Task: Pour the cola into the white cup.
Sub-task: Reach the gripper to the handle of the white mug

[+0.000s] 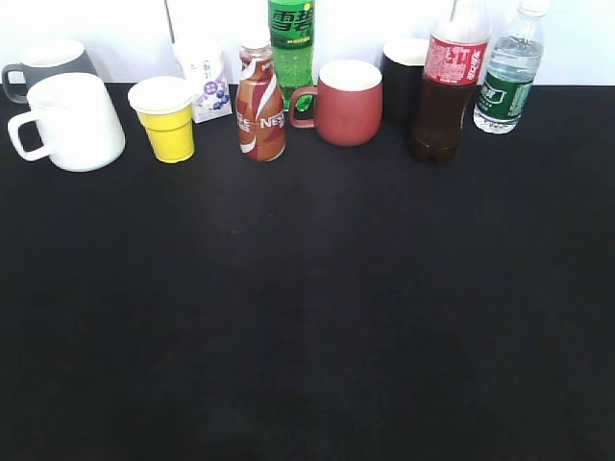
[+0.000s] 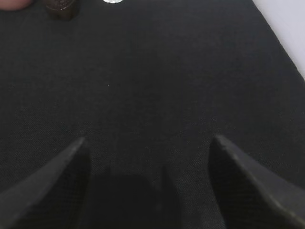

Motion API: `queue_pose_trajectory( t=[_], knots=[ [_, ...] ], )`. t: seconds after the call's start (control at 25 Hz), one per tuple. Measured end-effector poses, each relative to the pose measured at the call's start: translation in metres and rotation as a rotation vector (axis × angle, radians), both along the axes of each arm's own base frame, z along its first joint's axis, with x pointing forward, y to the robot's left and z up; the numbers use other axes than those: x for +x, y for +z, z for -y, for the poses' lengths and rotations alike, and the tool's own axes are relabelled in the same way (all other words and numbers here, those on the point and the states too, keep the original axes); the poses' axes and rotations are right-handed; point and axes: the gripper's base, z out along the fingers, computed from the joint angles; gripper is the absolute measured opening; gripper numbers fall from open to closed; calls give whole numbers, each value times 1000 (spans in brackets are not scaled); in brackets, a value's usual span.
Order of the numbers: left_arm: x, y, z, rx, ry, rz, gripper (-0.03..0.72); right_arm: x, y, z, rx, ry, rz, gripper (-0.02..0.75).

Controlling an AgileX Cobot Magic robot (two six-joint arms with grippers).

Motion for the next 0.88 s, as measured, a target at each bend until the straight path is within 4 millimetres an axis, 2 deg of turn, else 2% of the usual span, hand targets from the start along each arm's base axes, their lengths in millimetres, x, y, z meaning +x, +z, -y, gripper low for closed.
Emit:
queue_pose_trajectory(
  t=[0.16,0.4,0.48,0.52,0.56,0.6,0.72,0.8,0.88],
  knots=[
    [0,0,0,0,0,0,636,0,0,0,0,0,0,585],
    [-1,4,0,0,1,25,574,0,0,0,0,0,0,585],
    [7,20,0,-7,5,163,574,0,0,0,0,0,0,585],
    [16,34,0,-15,10,293,574,0,0,0,0,0,0,585],
    [26,49,-2,-6,22,427,574,0,0,0,0,0,0,585],
    [41,59,-4,31,35,485,574,0,0,0,0,0,0,585],
    [107,68,-5,104,29,499,574,0,0,0,0,0,0,585],
    [157,55,-3,116,10,442,573,0,0,0,0,0,0,585],
    [211,17,-2,112,-8,287,573,0,0,0,0,0,0,585]
  ],
)
